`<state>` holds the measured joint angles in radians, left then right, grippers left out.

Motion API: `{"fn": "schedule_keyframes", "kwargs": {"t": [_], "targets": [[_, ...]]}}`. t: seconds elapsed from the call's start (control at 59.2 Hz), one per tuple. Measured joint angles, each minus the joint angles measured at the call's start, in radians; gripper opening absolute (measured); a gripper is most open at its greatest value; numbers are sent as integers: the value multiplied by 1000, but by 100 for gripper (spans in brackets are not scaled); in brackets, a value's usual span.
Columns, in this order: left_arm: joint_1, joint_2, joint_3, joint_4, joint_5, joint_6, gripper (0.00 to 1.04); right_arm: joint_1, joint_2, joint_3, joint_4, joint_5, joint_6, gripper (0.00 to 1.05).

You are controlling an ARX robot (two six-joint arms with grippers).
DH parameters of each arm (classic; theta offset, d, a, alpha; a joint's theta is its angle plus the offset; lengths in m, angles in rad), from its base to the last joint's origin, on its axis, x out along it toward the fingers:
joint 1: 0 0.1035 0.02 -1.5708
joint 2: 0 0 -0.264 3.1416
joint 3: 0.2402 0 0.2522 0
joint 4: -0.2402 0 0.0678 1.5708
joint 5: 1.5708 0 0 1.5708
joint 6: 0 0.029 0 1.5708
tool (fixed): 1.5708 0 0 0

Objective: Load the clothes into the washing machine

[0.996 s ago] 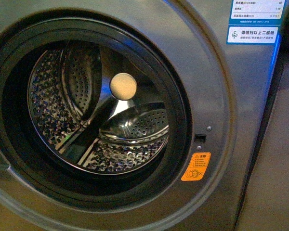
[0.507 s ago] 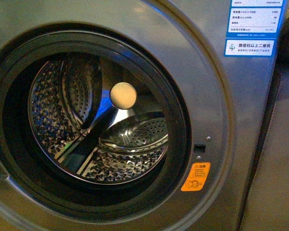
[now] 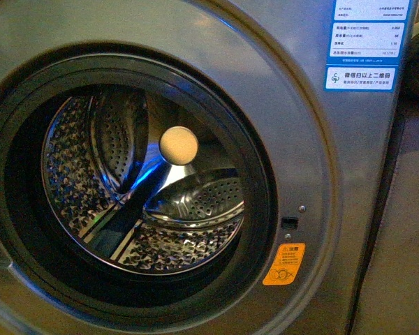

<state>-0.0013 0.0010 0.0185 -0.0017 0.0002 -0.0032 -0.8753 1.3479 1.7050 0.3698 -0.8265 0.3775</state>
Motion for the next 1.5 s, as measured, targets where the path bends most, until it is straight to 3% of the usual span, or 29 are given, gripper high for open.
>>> {"fn": "schedule_keyframes", "kwargs": {"t": [0.169,0.27,0.355,0.692,0.794,1.435,1.469,1.503], "targets": [[0,0,0,0,0,0,98,360,-26,180,-303,172,-137,6],[0,0,0,0,0,0,98,706,19,323,-531,360,-321,6],[0,0,0,0,0,0,98,938,84,406,-637,477,-426,6],[0,0,0,0,0,0,98,1463,258,517,-707,707,-541,6],[0,0,0,0,0,0,98,1525,249,461,-662,722,-560,6],[0,0,0,0,0,0,98,1515,233,399,-637,736,-565,6],[9,5,-2,11,32,-10,98,1515,233,399,-637,737,-565,6],[47,28,-8,78,152,-51,98,1514,233,399,-637,739,-565,6]]}}
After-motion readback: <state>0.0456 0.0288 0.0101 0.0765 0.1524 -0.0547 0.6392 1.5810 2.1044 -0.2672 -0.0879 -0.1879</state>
